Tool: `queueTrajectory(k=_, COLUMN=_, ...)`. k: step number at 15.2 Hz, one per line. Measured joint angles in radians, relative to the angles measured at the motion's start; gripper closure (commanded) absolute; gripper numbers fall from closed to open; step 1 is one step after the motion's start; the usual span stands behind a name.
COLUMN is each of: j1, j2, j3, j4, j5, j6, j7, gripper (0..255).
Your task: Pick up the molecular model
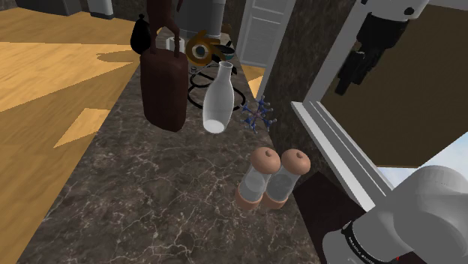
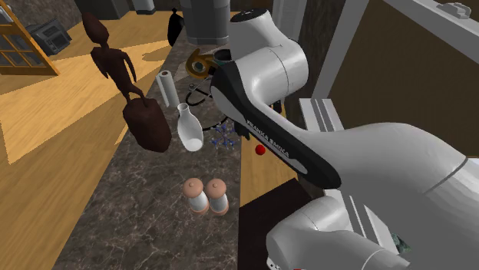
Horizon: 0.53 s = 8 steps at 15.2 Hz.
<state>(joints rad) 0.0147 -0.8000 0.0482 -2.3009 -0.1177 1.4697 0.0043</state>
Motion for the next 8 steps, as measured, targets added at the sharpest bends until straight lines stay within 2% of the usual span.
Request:
queueTrajectory(k=3, j1=-0.002, j2=0.030, j3=-0.003, j4=-0.006, j5=0.001, j6=0.042, j7=0.005, gripper=0)
queueTrajectory(k=8, j1=-0.001, j2=0.135, j3=0.004, j4=-0.041, j5=0.014, j6=0.208, j7=0.040, gripper=0)
